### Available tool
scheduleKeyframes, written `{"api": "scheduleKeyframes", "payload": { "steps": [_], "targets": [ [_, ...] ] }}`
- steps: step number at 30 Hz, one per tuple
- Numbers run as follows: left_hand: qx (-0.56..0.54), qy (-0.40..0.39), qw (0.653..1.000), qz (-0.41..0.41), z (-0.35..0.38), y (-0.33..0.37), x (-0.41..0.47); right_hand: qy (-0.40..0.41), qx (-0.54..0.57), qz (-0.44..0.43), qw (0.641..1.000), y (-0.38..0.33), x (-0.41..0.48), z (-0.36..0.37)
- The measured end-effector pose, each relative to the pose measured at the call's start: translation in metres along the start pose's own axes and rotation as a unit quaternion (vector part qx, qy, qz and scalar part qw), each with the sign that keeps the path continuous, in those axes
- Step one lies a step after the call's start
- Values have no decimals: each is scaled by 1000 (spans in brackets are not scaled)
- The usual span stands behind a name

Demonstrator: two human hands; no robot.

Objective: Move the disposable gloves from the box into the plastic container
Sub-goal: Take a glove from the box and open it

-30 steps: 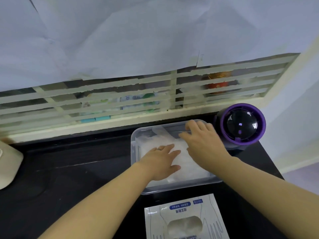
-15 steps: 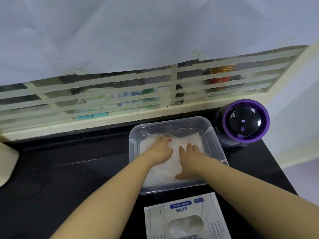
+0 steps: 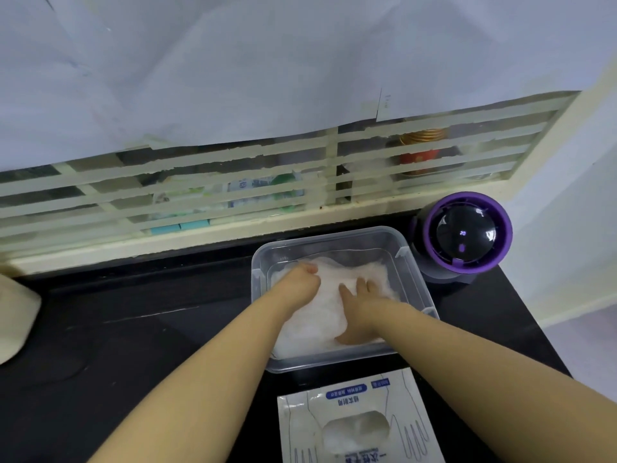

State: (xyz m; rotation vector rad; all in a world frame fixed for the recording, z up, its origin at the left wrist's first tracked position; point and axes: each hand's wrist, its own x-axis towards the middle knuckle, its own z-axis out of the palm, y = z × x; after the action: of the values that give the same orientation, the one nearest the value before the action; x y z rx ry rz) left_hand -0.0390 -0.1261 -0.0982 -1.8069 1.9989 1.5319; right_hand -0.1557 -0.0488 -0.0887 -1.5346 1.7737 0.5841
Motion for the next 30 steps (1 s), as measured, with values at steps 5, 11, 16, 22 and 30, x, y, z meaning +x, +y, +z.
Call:
{"api": "scheduleKeyframes", "payload": {
  "steps": [5, 11, 16, 22, 30],
  "targets": [
    [76, 6, 994, 84, -11, 10, -38, 211, 43, -129, 968, 1, -51, -20],
    [184, 79, 913, 355, -18, -13, -114, 140, 48, -304, 941, 6, -125, 8],
    [336, 49, 786, 517, 1, -54, -153, 107, -197, -309, 924, 16, -91, 81],
    [483, -97, 823, 281, 29, -92, -153, 185, -256, -375, 872, 11, -64, 102],
    [503, -105, 823, 242, 36, -100, -151, 228, -216, -378, 871, 11, -66, 110]
  ]
}}
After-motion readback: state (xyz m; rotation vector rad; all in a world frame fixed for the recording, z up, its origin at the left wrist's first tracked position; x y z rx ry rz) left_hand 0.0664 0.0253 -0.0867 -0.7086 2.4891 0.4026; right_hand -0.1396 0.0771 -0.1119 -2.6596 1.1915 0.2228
